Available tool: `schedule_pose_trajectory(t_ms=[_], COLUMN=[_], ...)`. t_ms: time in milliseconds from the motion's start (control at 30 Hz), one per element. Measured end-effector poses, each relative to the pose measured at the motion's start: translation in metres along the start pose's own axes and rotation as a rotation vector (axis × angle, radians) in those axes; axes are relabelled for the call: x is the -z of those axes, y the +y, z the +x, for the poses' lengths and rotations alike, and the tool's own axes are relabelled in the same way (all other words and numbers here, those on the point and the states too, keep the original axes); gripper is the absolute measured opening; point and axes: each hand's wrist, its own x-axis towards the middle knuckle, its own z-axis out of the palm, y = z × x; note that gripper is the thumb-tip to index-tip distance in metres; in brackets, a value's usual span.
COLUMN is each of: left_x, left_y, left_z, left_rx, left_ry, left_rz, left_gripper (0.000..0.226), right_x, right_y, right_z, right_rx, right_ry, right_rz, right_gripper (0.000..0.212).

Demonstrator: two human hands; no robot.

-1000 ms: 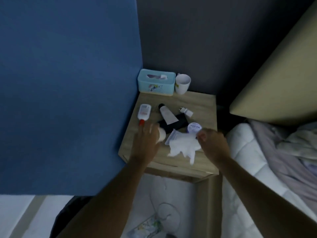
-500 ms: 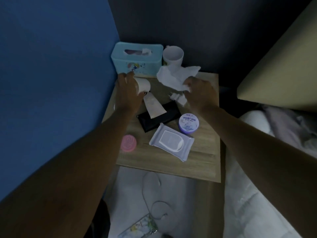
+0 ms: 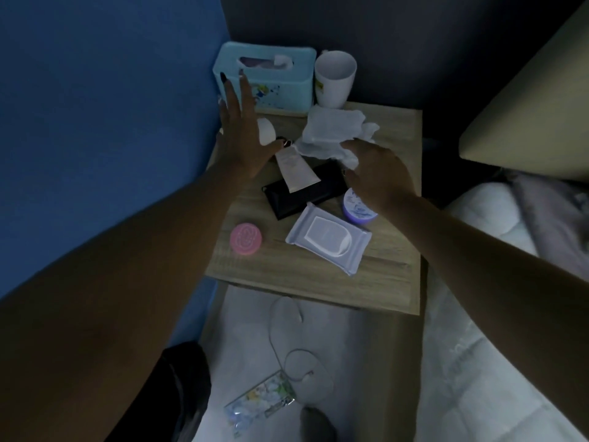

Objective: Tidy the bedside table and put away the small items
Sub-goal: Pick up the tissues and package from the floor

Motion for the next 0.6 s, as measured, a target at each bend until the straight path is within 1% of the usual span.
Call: schedule_pose_trajectory(t_ms=[100, 200, 267, 367, 400, 500, 600], left_x=[0.013, 0.012, 0.003, -0.011, -0.015, -0.028, -0.056], left_y=[-0.003, -0.015, -0.031, -0.062, -0.070, -0.090, -0.118], left_z=[-0.026, -0.080, -0.135, -0.222, -0.248, -0.312, -0.366], left_rx=[-0.034, -0.044, -0.077, -0.137, -0.142, -0.155, -0.146], left_ry=[0.017, 0.011, -0.066, -0.171, -0.186, -0.266, -0.366], left_rz=[-0.066, -0.056, -0.008, 0.090, 0.103, 0.132, 0.174], left_gripper=[0.111, 0.099, 0.096, 0.099, 0.097, 0.092, 0.090], right_x=[0.002, -0.003, -0.017, -0.057, -0.072, -0.119, -0.169], right_y=[-0.014, -0.031, -0.044, -0.062, -0.066, -0.064, -0.053], right_z=[-0.018, -0.052, -0.091, -0.166, -0.189, -0.245, -0.288], right_rx=[0.024, 0.093, 0.125, 0.135, 0.110, -0.001, -0.119], right_ry=[0.038, 0.076, 0.070, 0.032, -0.005, -0.189, -0.355], right_rz=[0.037, 0.042, 0.004, -0.024, -0.012, -0.004, -0.035], right_gripper=[0.047, 0.030, 0.023, 0.026, 0.027, 0.030, 0.047])
